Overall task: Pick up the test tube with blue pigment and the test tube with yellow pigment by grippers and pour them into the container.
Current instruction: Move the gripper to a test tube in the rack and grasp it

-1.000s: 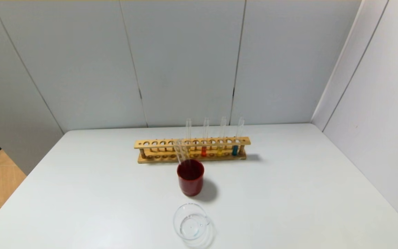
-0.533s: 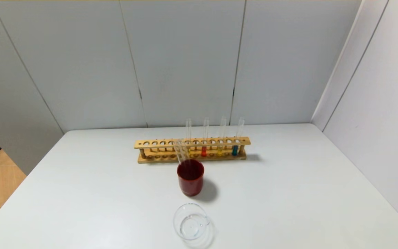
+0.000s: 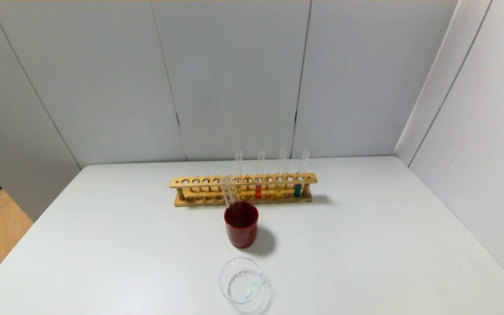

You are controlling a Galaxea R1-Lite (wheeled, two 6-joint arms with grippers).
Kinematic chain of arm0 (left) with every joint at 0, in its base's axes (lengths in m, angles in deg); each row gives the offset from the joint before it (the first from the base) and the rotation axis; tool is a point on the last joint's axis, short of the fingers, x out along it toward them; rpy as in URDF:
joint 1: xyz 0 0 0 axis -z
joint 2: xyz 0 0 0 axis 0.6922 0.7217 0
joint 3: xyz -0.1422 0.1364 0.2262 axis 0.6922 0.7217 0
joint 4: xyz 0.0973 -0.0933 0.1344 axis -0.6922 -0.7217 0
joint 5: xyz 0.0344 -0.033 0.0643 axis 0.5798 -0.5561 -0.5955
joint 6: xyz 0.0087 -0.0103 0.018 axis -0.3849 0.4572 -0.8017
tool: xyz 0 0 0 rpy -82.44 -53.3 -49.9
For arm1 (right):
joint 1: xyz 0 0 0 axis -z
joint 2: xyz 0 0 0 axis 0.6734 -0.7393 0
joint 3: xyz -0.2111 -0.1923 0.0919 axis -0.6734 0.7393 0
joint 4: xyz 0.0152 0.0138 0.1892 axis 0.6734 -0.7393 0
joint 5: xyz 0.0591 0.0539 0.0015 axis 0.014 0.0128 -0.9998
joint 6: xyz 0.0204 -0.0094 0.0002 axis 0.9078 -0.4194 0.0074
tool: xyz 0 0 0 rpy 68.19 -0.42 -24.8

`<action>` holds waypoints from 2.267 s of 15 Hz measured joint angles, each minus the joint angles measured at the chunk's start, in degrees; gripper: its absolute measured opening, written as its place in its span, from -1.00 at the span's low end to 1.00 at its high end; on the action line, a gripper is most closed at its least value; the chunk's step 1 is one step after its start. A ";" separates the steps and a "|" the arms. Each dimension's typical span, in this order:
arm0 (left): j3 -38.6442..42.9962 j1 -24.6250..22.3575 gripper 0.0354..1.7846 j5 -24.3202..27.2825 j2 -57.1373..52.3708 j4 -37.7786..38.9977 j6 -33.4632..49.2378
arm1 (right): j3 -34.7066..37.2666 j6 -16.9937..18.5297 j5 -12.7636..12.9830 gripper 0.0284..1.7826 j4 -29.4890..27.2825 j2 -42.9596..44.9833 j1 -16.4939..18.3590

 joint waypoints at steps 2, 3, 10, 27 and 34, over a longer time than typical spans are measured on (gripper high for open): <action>0.00 0.00 0.96 0.00 0.00 0.00 0.00 | -6.72 0.20 -1.23 0.96 -0.72 -3.62 -0.33; 0.00 0.00 0.96 0.00 0.00 0.00 -0.02 | -9.62 0.26 -1.43 0.96 -0.65 -6.03 -0.77; 0.00 0.02 0.96 0.00 0.00 0.00 0.00 | -23.13 2.95 -1.77 0.96 8.69 -30.74 -7.80; 0.00 0.00 0.96 0.00 0.00 0.00 0.00 | -27.31 1.38 -14.97 0.96 62.39 -108.58 -8.57; 0.00 0.00 0.96 -0.02 0.00 0.00 0.00 | -27.23 -5.74 -15.48 0.96 64.71 -119.14 -12.48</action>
